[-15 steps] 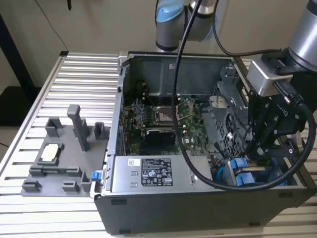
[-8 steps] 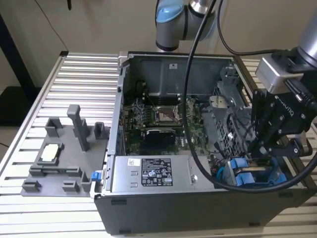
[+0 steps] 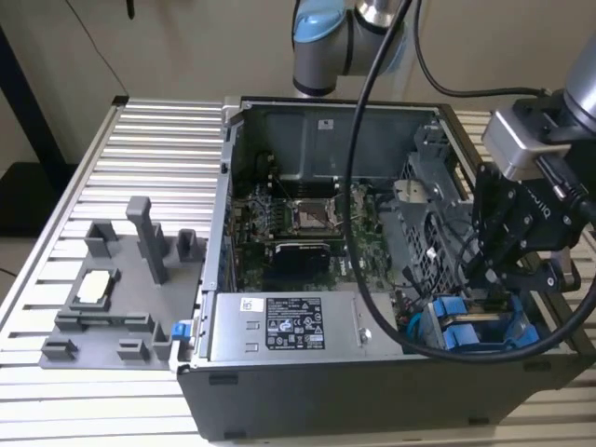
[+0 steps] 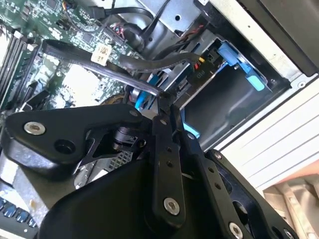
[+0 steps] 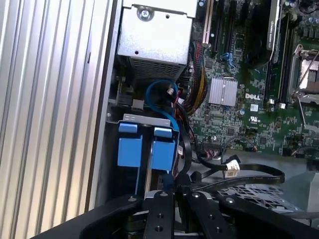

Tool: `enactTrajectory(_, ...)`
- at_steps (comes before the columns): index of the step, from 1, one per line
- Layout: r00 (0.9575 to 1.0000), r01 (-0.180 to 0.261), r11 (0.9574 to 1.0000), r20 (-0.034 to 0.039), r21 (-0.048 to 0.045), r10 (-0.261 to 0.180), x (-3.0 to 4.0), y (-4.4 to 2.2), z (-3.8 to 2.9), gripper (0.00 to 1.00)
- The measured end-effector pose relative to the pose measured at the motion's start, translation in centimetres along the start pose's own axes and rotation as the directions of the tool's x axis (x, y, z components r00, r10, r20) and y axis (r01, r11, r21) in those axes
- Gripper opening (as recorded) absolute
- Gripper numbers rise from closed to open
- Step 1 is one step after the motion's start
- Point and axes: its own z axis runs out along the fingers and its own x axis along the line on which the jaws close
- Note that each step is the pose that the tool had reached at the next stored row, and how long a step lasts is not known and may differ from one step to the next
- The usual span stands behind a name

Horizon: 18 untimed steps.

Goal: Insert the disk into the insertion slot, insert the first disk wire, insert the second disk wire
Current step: 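Insert the second disk wire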

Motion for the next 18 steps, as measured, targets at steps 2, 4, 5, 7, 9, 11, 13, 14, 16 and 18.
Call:
enactTrajectory(2,0.9999,-0.015,0.9999,0.0026,0.0013,0.015,0.00,-0.01,0.05,0.16)
enactTrajectory(4,0.9995,-0.031,0.9995,0.0040,0.0024,0.031,0.02,-0.01,0.10,0.16)
enactTrajectory(5,0.9993,-0.037,0.9993,0.0044,0.0028,0.037,0.04,-0.01,0.12,0.16)
enactTrajectory(7,0.9989,-0.046,0.9989,0.0054,0.0036,0.046,0.14,-0.01,0.14,0.16)
enactTrajectory(9,0.9987,-0.051,0.9987,0.0062,0.0039,0.051,0.39,0.01,0.15,0.16)
enactTrajectory(11,0.9987,-0.051,0.9987,0.0063,0.0040,0.051,0.71,0.04,0.14,0.16)
enactTrajectory(13,0.9987,-0.051,0.9987,0.0062,0.0040,0.051,0.84,0.04,0.14,0.16)
enactTrajectory(14,0.9987,-0.051,0.9987,0.0063,0.0040,0.051,0.88,0.05,0.15,0.16)
enactTrajectory(16,0.9987,-0.051,0.9986,0.0057,0.0138,0.051,0.95,0.06,0.20,0.16)
enactTrajectory(18,0.9987,-0.050,0.9984,0.0046,0.0270,0.050,0.97,0.08,0.25,0.16)
